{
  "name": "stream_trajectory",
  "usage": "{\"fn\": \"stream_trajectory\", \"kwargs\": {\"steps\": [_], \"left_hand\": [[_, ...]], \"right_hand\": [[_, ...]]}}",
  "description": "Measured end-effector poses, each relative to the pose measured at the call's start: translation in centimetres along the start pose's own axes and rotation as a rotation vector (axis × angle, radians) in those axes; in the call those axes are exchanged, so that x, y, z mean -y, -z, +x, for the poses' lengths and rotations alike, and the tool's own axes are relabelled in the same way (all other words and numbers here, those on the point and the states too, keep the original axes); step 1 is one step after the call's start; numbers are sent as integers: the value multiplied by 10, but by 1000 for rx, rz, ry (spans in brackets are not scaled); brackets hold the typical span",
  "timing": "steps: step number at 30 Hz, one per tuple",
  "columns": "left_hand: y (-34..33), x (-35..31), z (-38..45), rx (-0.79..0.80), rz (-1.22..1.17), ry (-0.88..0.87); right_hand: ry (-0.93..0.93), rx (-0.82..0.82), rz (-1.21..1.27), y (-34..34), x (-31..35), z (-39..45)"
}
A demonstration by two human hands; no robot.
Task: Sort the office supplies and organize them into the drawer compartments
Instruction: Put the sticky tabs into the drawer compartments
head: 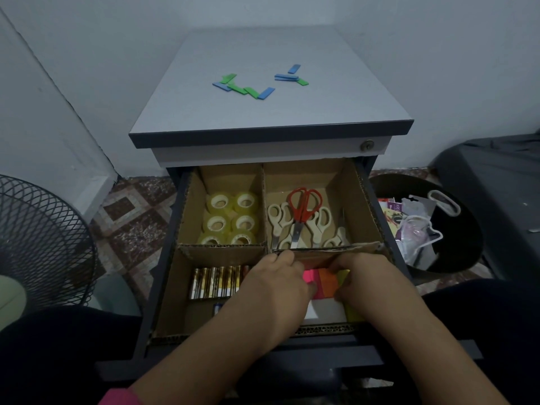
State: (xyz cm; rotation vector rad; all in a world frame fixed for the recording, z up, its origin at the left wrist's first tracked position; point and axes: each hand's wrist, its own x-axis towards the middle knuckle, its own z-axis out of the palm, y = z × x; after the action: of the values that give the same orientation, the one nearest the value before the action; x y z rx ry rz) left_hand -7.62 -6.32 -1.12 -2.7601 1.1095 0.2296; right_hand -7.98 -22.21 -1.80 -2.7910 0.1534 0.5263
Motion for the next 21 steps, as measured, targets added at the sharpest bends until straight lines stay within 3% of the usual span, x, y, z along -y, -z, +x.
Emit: {"fn": "stream_trajectory", "kwargs": {"steps": [21], "left_hand": [[-6, 1, 0, 19, 20, -4]], "right_hand": [[63, 36, -12, -1, 6, 4]]}}
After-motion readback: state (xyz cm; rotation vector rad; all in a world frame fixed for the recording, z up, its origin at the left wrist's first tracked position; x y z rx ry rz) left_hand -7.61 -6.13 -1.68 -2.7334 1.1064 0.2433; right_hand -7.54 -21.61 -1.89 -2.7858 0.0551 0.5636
